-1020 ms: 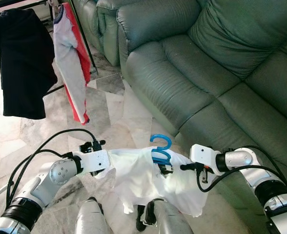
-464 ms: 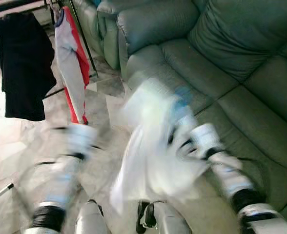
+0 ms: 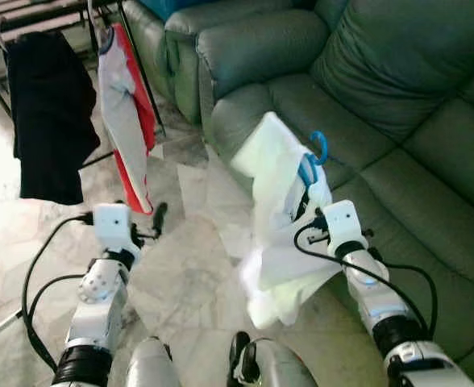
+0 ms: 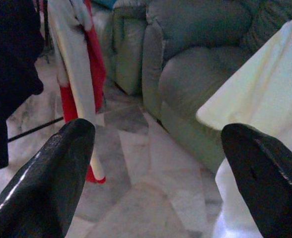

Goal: Hang hanger

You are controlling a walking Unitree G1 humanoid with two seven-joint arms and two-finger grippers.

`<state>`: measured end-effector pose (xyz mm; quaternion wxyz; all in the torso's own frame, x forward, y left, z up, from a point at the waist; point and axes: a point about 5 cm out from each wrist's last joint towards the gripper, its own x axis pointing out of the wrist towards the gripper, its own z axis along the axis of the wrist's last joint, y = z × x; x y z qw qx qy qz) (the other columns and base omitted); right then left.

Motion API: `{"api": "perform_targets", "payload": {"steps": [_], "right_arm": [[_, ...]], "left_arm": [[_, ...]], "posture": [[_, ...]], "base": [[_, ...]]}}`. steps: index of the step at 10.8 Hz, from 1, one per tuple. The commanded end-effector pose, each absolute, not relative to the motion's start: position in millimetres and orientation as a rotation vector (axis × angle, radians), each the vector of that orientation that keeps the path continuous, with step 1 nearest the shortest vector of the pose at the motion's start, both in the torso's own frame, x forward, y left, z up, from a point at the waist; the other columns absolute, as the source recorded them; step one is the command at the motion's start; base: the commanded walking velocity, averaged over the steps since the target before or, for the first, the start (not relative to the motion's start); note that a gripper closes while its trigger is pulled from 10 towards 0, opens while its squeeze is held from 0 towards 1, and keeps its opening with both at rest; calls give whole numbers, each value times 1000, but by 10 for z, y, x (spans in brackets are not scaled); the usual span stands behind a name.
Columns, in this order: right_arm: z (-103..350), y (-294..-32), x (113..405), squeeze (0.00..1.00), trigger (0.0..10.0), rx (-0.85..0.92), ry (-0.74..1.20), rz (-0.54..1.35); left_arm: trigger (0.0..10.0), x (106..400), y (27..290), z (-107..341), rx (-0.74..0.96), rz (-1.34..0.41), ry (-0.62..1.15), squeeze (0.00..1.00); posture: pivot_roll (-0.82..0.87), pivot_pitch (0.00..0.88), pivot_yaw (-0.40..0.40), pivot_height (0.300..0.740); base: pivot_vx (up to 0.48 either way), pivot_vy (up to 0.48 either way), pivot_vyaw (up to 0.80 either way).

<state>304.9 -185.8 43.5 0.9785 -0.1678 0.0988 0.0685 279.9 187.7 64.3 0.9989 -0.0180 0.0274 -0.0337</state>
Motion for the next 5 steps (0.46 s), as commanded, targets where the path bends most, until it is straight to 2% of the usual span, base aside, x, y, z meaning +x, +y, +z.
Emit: {"api": "perform_targets", "payload": {"steps": [1,3,5], "right_arm": [[566,-1844,3089,0,10000,-343,120,144],[608,-1814,3126,0,10000,-291,119,139],[630,-1832,3142,0,10000,-274,121,145]], "left_arm": [[10000,2795,1851,645,-57,-61,52,0],[10000,2819,1821,675,-45,-78,38,0],[10000,2846,1840,705,-44,-65,31,0]], "posture": [[17,47,-77,740],[17,44,-76,740],[17,48,-77,740]], "base": [[281,0,0],[401,0,778],[435,0,616]]}}
